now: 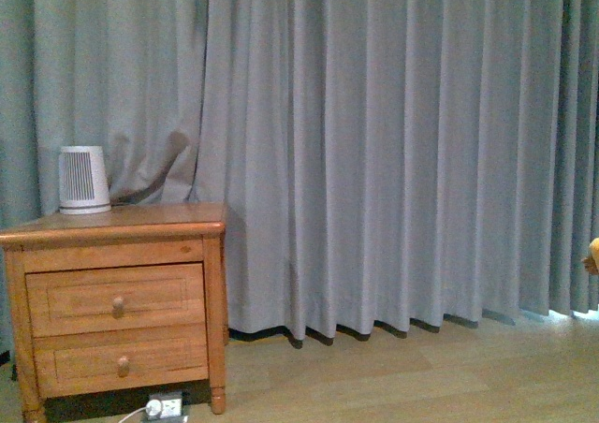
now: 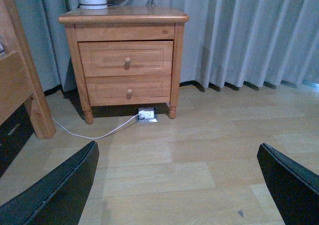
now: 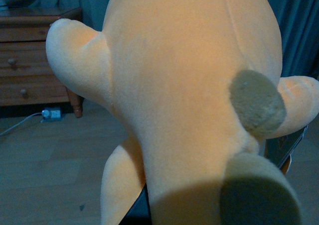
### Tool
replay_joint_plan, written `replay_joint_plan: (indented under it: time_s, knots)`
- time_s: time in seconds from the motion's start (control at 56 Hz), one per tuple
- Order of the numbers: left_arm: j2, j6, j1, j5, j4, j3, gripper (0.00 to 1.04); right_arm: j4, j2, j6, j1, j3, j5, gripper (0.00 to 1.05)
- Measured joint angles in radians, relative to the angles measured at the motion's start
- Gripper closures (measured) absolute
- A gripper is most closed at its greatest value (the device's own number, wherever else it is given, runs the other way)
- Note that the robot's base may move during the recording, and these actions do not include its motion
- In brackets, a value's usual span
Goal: Put away toys
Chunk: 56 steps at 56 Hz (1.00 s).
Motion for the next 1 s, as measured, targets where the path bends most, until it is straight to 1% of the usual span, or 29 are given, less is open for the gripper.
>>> replay_joint_plan:
  time_s: [1.0]
  knots:
    - [0.0, 0.0, 0.0, -0.001, 0.0, 0.0, 0.06, 0.0, 0.0, 0.0, 0.0, 0.0, -0.002, 0.98]
